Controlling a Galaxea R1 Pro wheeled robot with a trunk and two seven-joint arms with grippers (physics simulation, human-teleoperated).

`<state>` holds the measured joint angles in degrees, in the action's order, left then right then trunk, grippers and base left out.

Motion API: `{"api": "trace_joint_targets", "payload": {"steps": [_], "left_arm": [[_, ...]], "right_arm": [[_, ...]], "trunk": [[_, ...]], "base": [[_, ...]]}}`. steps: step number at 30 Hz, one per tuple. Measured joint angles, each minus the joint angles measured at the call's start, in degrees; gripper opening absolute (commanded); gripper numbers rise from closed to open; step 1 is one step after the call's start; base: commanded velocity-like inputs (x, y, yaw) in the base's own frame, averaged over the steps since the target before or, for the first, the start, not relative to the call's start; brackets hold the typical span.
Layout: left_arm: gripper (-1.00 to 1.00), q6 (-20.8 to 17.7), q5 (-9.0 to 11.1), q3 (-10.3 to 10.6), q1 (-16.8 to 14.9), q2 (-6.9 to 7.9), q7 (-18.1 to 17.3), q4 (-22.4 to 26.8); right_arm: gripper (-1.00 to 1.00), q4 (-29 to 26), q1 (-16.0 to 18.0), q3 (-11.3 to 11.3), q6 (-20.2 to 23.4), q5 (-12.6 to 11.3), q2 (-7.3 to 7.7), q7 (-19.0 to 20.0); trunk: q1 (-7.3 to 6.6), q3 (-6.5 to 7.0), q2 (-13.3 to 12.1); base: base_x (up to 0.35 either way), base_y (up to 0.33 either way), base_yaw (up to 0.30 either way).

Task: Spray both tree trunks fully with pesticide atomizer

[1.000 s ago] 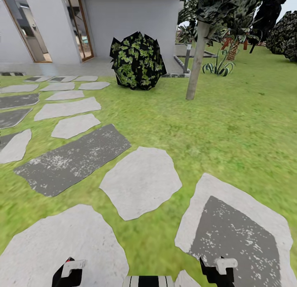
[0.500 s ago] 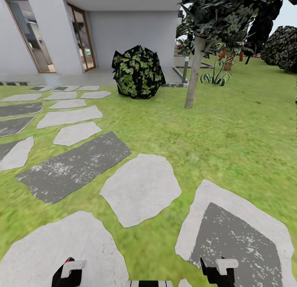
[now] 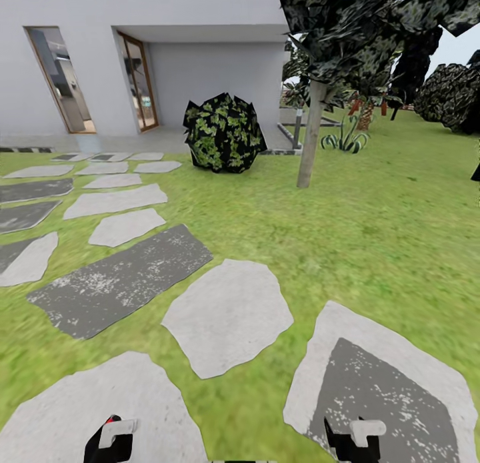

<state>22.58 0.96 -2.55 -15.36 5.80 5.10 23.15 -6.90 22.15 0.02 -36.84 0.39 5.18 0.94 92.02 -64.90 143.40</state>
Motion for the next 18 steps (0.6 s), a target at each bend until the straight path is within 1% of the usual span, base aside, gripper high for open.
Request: {"api": "trace_joint_targets", "payload": {"steps": [13,18], "left_arm": [[-1.00,0.0,0.0,0.0,0.0,-0.09,0.0,0.0],[-1.00,0.0,0.0,0.0,0.0,-0.09,0.0,0.0]], "right_arm": [[1.00,0.0,-0.2,0.0,-0.6,0.0,-0.26,0.0],[1.00,0.0,-0.2,0.0,-0.6,0.0,-0.26,0.0]], "trunk": [[-0.33,2.88,-0.2],[-1.43,3.78,-2.2]], "base": [[0.000,0.000,0.000],[0.000,0.000,0.000]]}}
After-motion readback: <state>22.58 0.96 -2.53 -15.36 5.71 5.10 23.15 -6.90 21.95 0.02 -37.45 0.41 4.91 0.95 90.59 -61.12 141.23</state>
